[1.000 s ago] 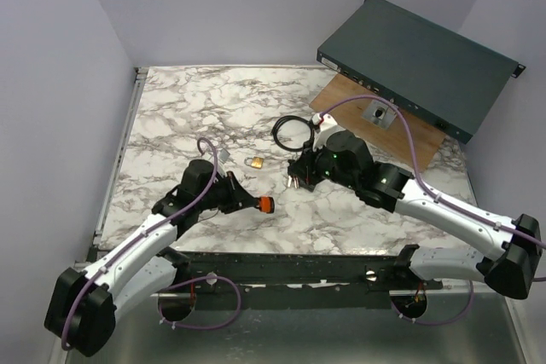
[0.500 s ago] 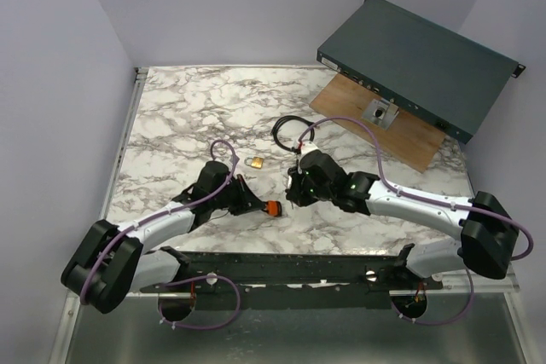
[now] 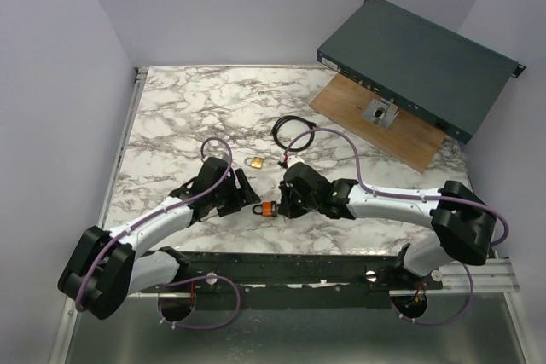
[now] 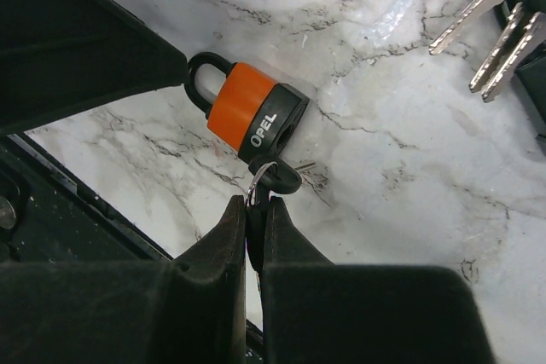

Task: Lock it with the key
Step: Place the key at the center of the board.

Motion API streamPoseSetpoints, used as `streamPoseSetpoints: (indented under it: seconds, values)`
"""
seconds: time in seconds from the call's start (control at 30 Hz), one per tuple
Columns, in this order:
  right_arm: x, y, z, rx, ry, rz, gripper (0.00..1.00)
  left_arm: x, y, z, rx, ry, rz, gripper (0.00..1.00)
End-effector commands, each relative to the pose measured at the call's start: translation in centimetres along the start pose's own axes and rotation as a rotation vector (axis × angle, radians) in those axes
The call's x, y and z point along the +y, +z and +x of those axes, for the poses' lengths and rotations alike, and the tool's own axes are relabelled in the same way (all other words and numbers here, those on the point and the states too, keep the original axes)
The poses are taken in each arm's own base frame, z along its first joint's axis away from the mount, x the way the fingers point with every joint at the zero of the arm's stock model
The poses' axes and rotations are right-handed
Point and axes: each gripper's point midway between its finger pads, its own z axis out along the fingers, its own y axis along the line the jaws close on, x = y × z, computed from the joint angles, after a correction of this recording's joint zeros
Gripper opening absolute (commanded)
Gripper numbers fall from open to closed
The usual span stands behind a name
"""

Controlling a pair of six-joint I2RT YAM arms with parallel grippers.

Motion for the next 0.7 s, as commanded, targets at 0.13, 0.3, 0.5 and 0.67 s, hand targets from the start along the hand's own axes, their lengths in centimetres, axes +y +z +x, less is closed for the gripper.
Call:
streamPoseSetpoints:
  seconds: [0.13, 0.3, 0.5, 0.67]
  values:
    - [1.8, 1.1, -0.6, -0.022, -0.002, -0.012, 0.01, -1.9, -3.9, -4.6, -0.165, 0.113, -0.056, 0.91]
    - [0.8, 1.5, -0.7, -0.029, 0.016, 0.056, 0.09, -3.5, -6.3, -6.1, -0.215, 0.161, -0.031, 0.99]
    - [0.4, 1.1, -0.9, -0.047, 0.035, 0.076, 0.36, -5.6, -9.1, -7.5, -0.260, 0.230, 0.004, 0.98]
    - [0.8, 0.8, -1.2, -0.055, 0.039, 0.055, 0.48, -7.0, -11.1, -8.3, -0.299, 0.270, 0.035, 0.98]
